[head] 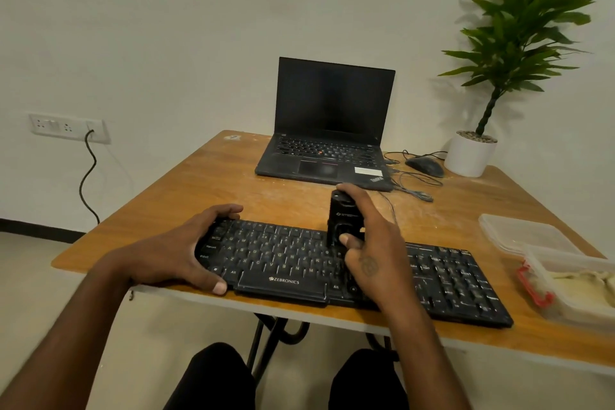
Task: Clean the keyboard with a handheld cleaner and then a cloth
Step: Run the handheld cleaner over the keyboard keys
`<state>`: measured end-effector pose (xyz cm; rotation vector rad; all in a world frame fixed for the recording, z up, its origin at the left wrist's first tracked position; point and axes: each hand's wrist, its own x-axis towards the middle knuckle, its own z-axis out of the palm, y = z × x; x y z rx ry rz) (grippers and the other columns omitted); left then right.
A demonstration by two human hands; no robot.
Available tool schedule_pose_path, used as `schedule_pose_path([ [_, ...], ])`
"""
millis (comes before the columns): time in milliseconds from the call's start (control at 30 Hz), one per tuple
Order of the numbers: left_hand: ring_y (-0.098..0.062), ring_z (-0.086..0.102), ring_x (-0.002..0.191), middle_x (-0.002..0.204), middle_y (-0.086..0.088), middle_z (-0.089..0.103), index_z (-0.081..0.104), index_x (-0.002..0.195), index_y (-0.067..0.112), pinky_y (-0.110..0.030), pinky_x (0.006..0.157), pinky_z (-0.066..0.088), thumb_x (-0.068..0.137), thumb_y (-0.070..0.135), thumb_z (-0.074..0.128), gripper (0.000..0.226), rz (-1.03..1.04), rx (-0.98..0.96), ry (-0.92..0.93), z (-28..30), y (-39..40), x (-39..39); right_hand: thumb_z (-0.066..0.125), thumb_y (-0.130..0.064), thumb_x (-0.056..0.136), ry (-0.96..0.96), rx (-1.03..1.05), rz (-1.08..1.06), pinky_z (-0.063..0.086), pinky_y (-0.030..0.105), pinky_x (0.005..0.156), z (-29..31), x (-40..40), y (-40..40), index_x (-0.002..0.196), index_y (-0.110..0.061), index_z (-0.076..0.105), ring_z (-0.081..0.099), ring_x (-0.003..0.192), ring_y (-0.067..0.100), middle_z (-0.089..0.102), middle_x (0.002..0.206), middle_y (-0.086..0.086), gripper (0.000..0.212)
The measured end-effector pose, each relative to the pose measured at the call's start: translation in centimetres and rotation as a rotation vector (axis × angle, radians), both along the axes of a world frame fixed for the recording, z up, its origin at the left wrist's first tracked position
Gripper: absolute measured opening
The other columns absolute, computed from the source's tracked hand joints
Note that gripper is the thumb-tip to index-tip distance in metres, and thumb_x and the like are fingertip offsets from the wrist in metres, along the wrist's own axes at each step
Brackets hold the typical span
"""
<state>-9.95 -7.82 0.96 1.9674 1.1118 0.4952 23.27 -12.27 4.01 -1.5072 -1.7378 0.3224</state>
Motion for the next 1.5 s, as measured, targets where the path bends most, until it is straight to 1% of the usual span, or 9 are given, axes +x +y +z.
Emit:
schedule_pose_path([
  [133,0.004,0.046,0.136,0.153,0.03,0.035,0.02,0.152,0.066,-0.032,0.113,0.048,0.055,0.055,0.099,0.126,-0.003,0.005,0.007,-0.1,0.1,-0.1,0.063,0.008,0.085,0.082,0.004,-0.102,0.062,0.041,0.067,-0.2,3.1,0.1,0.136,-0.06,0.035,0.066,0.09,0.019,0.063,0.111,-0.002,0.089],
  [267,0.011,0.047,0.131,0.152,0.031,0.036,0.019,0.151,0.066,-0.026,0.107,0.05,0.054,0.056,0.099,0.126,-0.006,0.003,0.018,0.0,0.0,0.0,0.065,0.003,0.084,-0.007,0.034,-0.173,0.055,0.029,0.065,0.1,2.3,0.9,0.142,-0.051,0.035,0.063,0.097,0.016,0.064,0.116,-0.001,0.085],
  [467,0.001,0.049,0.136,0.152,0.029,0.038,0.022,0.152,0.064,-0.034,0.112,0.05,0.054,0.054,0.101,0.126,0.009,0.008,-0.004,-0.1,-0.1,-0.1,0.066,0.005,0.081,-0.068,0.032,-0.005,0.06,0.034,0.074,0.1,-1.9,2.1,0.144,-0.052,0.03,0.062,0.099,0.015,0.063,0.12,-0.001,0.092],
  [667,0.003,0.051,0.132,0.15,0.03,0.038,0.019,0.153,0.064,-0.031,0.107,0.053,0.055,0.055,0.1,0.128,0.0,-0.005,0.011,-0.1,-0.2,-0.1,0.062,0.007,0.086,0.087,-0.015,-0.079,0.062,0.036,0.068,0.1,2.9,1.6,0.139,-0.057,0.035,0.064,0.097,0.018,0.06,0.118,0.0,0.088],
  [867,0.006,0.051,0.13,0.149,0.032,0.039,0.019,0.153,0.064,-0.029,0.105,0.053,0.056,0.054,0.1,0.126,-0.002,-0.005,0.019,-0.1,-0.2,-0.1,0.062,0.005,0.087,0.115,0.002,-0.186,0.058,0.039,0.077,0.5,6.0,0.7,0.139,-0.054,0.036,0.061,0.101,0.016,0.058,0.113,-0.007,0.083],
  [967,0.007,0.051,0.128,0.15,0.028,0.039,0.02,0.152,0.065,-0.025,0.102,0.053,0.055,0.057,0.099,0.125,-0.003,-0.001,0.021,0.0,-0.3,0.1,0.063,0.006,0.085,0.063,-0.006,-0.122,0.056,0.03,0.071,0.2,3.6,1.3,0.14,-0.055,0.034,0.06,0.106,0.017,0.06,0.12,-0.004,0.087],
  [1100,0.008,0.052,0.126,0.146,0.031,0.041,0.022,0.149,0.067,-0.021,0.099,0.052,0.051,0.061,0.098,0.124,-0.002,-0.015,0.006,0.2,-0.5,0.2,0.063,0.009,0.082,-0.01,-0.003,-0.023,0.059,0.031,0.075,0.2,0.9,1.4,0.143,-0.054,0.032,0.055,0.1,0.01,0.058,0.123,-0.003,0.093],
  [1267,0.004,0.053,0.129,0.142,0.035,0.045,0.025,0.148,0.066,-0.023,0.101,0.052,0.051,0.06,0.099,0.122,-0.009,-0.022,-0.014,0.2,-0.3,0.2,0.06,0.009,0.087,0.181,-0.026,0.006,0.058,0.024,0.059,0.3,4.3,0.1,0.135,-0.06,0.038,0.066,0.088,0.009,0.061,0.114,-0.005,0.087],
  [1500,0.003,0.055,0.128,0.145,0.028,0.047,0.027,0.149,0.065,-0.023,0.1,0.053,0.052,0.054,0.1,0.122,0.004,-0.019,-0.02,0.0,-0.3,0.2,0.059,0.006,0.089,0.169,-0.005,-0.142,0.061,0.04,0.068,0.1,5.3,-2.0,0.132,-0.065,0.034,0.064,0.092,0.013,0.061,0.106,-0.012,0.087],
])
